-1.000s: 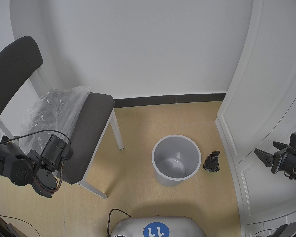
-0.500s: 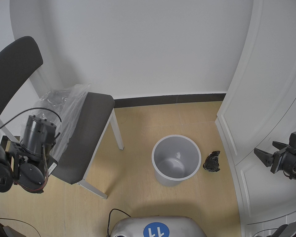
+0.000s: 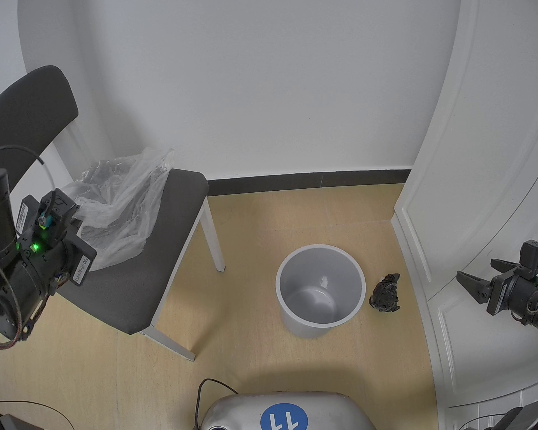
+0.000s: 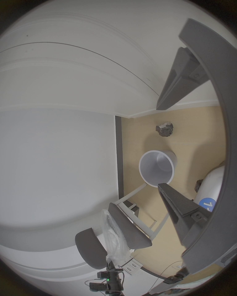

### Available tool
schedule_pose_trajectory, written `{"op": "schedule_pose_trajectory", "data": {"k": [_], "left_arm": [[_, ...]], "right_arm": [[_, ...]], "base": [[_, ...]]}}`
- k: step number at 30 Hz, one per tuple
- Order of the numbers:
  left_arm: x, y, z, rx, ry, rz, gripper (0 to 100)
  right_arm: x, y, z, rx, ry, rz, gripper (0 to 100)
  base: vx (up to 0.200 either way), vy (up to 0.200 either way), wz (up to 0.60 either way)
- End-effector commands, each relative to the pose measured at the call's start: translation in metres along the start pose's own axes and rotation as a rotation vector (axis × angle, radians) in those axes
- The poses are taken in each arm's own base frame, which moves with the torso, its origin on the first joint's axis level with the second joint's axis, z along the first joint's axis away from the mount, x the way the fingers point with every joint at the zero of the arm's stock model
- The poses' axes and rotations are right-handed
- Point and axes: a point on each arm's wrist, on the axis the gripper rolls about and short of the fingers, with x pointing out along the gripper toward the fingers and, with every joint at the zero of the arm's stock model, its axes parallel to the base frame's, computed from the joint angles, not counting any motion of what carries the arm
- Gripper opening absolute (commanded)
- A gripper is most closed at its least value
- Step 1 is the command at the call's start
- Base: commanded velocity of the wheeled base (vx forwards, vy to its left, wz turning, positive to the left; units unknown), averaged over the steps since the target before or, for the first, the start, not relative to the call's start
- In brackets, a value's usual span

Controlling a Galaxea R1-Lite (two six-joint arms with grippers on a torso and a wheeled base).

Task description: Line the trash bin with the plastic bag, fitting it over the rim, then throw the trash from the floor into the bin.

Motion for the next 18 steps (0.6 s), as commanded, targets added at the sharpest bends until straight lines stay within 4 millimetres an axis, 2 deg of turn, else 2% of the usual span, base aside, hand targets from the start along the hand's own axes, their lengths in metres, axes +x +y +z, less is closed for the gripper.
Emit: {"op": "schedule_pose_trajectory", "data": {"k": [1,3,5,6,10,13,18], "left_arm": [[-0.019,0.010,0.006,-0.028,-0.152,-0.066,0],[-0.023,0.016,0.021,-0.072,-0.287,-0.097,0],[-0.023,0.017,0.023,-0.076,-0.299,-0.097,0],[-0.024,0.024,0.038,-0.096,-0.393,-0.098,0],[-0.031,0.027,0.060,-0.129,-0.506,-0.148,0],[-0.042,0.021,0.072,-0.167,-0.572,-0.223,0],[-0.054,0.006,0.077,-0.236,-0.629,-0.370,0]], "right_arm": [[0.005,0.002,-0.002,-0.003,0.025,0.010,100],[0.010,0.003,-0.004,-0.002,0.046,0.015,100],[0.011,0.003,-0.005,-0.002,0.051,0.016,100],[0.014,0.001,-0.006,0.018,0.060,0.035,100],[0.011,0.001,-0.009,0.040,0.064,0.124,100],[0.010,0.004,-0.006,0.054,0.056,0.177,100],[0.014,0.005,-0.007,0.081,0.060,0.191,100]], "base": [[0.000,0.000,0.00],[0.000,0.000,0.00],[0.000,0.000,0.00],[0.000,0.000,0.00],[0.000,0.000,0.00],[0.000,0.000,0.00],[0.000,0.000,0.00]]}}
